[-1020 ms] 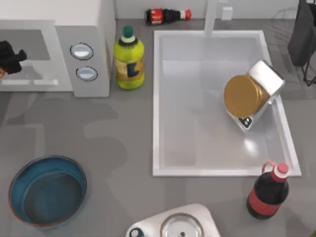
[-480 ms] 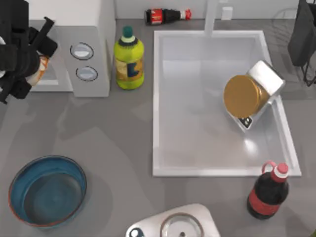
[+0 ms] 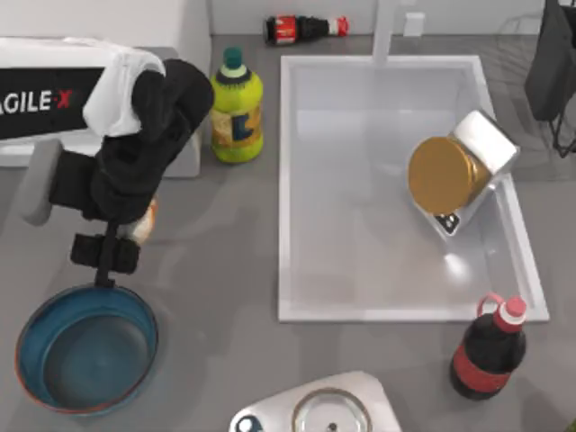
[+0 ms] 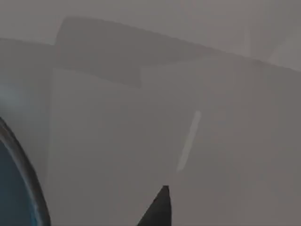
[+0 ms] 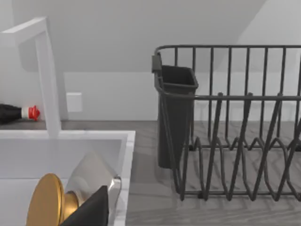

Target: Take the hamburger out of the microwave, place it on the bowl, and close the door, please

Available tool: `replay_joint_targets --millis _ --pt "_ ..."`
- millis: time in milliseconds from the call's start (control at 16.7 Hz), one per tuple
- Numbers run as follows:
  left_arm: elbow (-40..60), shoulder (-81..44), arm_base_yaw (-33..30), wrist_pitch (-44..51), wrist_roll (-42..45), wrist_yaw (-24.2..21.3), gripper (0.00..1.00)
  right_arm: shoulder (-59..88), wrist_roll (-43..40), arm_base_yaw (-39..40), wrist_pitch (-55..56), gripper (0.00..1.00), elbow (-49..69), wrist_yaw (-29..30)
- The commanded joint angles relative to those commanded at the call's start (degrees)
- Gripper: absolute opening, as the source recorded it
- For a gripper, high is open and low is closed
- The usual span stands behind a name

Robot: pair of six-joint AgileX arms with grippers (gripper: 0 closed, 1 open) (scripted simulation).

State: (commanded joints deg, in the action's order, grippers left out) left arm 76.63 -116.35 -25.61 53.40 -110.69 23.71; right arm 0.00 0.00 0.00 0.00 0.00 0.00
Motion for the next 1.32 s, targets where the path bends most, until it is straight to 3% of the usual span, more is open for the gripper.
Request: replay_joint_targets --millis 300,600,840,1320 --pt "3.9 -9.1 -8.9 25.0 -27.3 7.8 0.0 0.0 0.0 0.0 0.0 1.0 0.0 0.0" --pt "5.1 -17.3 -14.9 41.5 -45.7 12.6 0.0 0.0 0.0 0.0 0.0 1.0 0.0 0.0" --pt "5.2 -20.0 -16.6 46.3 -50.9 13.9 0.0 0.0 0.0 0.0 0.0 1.0 0.0 0.0" --pt "4.8 -19.7 -16.0 45.2 -50.6 14.3 0.0 0.0 0.0 0.0 0.0 1.0 0.0 0.0"
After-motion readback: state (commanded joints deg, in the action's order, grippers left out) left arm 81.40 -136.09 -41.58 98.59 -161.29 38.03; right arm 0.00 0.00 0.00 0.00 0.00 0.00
